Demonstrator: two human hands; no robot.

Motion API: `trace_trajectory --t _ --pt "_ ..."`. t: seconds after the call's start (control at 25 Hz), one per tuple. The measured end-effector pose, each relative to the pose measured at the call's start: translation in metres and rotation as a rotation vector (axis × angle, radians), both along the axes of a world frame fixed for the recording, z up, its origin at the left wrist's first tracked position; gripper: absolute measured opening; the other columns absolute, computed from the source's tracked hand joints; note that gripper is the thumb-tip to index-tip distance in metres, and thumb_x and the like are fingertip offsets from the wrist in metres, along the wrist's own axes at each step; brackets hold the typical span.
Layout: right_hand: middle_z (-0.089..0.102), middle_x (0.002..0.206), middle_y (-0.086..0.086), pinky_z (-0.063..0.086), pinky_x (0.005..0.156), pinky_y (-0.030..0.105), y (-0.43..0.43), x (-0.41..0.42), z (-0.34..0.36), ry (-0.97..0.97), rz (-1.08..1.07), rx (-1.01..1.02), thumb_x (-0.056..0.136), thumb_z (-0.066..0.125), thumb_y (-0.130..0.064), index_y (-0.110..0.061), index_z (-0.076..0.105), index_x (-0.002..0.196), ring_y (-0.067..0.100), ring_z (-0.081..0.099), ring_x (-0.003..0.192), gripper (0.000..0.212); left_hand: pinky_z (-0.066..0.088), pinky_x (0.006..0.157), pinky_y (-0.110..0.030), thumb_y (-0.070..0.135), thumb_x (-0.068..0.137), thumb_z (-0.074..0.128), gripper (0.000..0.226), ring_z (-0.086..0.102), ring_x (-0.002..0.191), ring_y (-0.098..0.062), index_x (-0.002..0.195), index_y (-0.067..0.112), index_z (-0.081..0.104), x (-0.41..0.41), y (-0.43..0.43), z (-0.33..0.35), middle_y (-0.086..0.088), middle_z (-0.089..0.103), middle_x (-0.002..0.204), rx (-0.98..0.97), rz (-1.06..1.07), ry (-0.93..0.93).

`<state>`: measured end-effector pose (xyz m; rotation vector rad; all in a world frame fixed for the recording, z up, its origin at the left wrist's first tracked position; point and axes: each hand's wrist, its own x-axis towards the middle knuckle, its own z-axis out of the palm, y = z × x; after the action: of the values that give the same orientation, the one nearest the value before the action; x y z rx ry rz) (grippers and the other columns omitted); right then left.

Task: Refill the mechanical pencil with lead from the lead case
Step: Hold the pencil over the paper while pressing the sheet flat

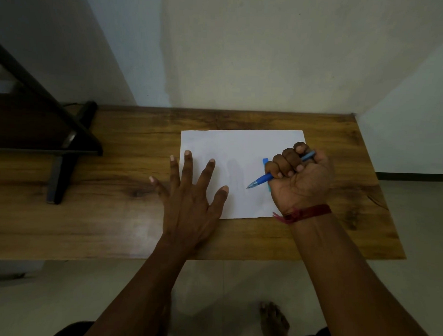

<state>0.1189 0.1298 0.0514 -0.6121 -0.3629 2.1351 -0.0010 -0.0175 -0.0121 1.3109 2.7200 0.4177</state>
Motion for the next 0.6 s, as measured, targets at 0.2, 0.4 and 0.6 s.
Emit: trace_trajectory --t 0.2,0.4,0.6 --pt "0.032 0.040 -0.005 0.024 0.046 0.019 0.0007 0.0004 -0.0004 -0.007 -0.004 0.033 0.092 0.018 -0.035 -0.013 0.045 0.064 0.009 0.025 0.037 0.045 -0.021 0.108 -0.062 0.075 0.087 0.009 0.071 -0.019 0.147 -0.025 0.150 0.042 0.012 0.0007 -0.0001 -0.0030 0.001 -0.009 0.162 0.030 -0.003 0.002" --pt "0.031 0.040 -0.005 0.024 0.045 0.019 0.0037 0.0009 -0.0020 -0.033 -0.022 0.034 0.088 0.025 -0.028 -0.015 0.045 0.063 0.009 0.024 0.036 0.034 -0.020 0.108 -0.063 0.075 0.087 0.009 0.071 -0.019 0.147 -0.025 0.150 0.042 0.011 -0.0001 -0.0002 -0.0050 0.001 -0.009 0.162 0.017 -0.004 0.004" --pt "0.031 0.040 -0.005 0.024 0.044 0.019 0.0028 0.0022 -0.0011 -0.027 -0.029 0.029 0.086 0.028 -0.028 -0.015 0.044 0.063 0.009 0.024 0.036 0.031 -0.019 0.109 -0.063 0.074 0.086 0.007 0.072 -0.018 0.147 -0.026 0.150 0.041 0.012 0.0014 0.0003 -0.0029 0.000 -0.008 0.163 0.018 -0.007 -0.014"
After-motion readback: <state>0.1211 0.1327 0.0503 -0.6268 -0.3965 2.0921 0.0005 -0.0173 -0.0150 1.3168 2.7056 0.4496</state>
